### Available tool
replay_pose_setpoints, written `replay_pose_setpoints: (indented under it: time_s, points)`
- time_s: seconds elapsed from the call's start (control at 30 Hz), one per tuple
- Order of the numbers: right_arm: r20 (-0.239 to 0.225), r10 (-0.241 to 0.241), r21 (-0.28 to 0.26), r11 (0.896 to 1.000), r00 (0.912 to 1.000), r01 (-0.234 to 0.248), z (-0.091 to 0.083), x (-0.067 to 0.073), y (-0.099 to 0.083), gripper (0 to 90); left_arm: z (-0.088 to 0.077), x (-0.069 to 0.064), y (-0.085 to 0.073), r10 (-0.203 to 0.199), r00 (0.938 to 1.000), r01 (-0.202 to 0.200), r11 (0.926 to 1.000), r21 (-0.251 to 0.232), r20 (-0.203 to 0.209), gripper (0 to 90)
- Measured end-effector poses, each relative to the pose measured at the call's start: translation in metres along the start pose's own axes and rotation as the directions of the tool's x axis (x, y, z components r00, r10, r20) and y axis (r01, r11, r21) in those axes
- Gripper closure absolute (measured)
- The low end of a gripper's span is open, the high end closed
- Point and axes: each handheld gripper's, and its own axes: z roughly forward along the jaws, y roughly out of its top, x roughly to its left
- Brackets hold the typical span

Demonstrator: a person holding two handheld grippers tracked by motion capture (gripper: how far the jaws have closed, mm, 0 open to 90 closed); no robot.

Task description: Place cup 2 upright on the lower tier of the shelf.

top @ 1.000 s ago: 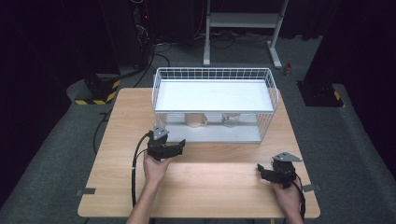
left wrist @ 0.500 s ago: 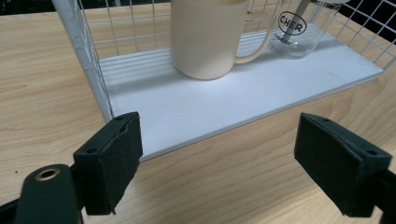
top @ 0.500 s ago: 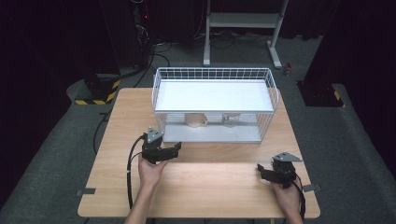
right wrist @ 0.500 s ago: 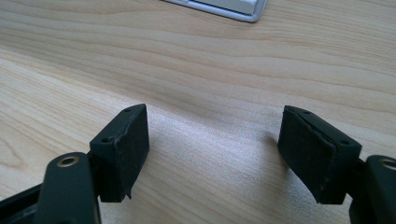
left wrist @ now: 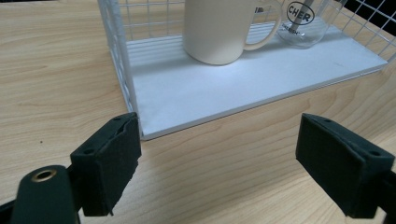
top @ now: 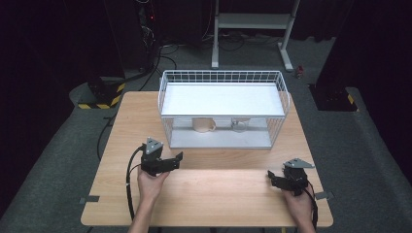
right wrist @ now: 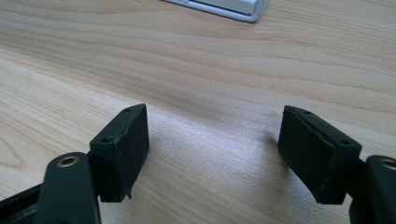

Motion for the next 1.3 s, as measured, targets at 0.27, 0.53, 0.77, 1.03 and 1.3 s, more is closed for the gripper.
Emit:
replay_pose_setpoints:
  time_s: [0.27, 0.53, 0.77, 1.03, 1.3]
  points:
    - [0.0, -0.001, 0.0, 1.0, 1.0, 0.001, 0.0, 0.0, 0.0, 24.8, -0.007, 0.003, -0.005, -0.009, 1.0, 0.009, 0.9999, -0.004, -0.004, 14.4]
    - [0.0, -0.001, 0.0, 1.0, 1.0, 0.001, 0.0, 0.0, 0.0, 24.8, -0.012, 0.005, -0.01, -0.011, 0.9998, 0.011, 0.9999, 0.002, -0.018, 14.2]
    - [0.0, -0.003, 0.0, 1.0, 1.0, 0.003, 0.0, 0.0, 0.0, 24.8, -0.015, 0.005, -0.014, -0.006, 0.9996, 0.006, 1.0, 0.004, -0.028, 14.1]
    - [-0.001, -0.003, 0.0, 1.0, 1.0, 0.003, 0.0, 0.0, 0.0, 24.8, -0.017, 0.004, -0.019, -0.01, 0.9994, 0.01, 1.0, 0.002, -0.035, 13.9]
    - [0.0, -0.003, 0.0, 1.0, 1.0, 0.003, 0.0, 0.0, 0.0, 24.8, -0.019, 0.004, -0.023, -0.006, 0.999, 0.007, 0.9999, 0.014, -0.043, 13.8]
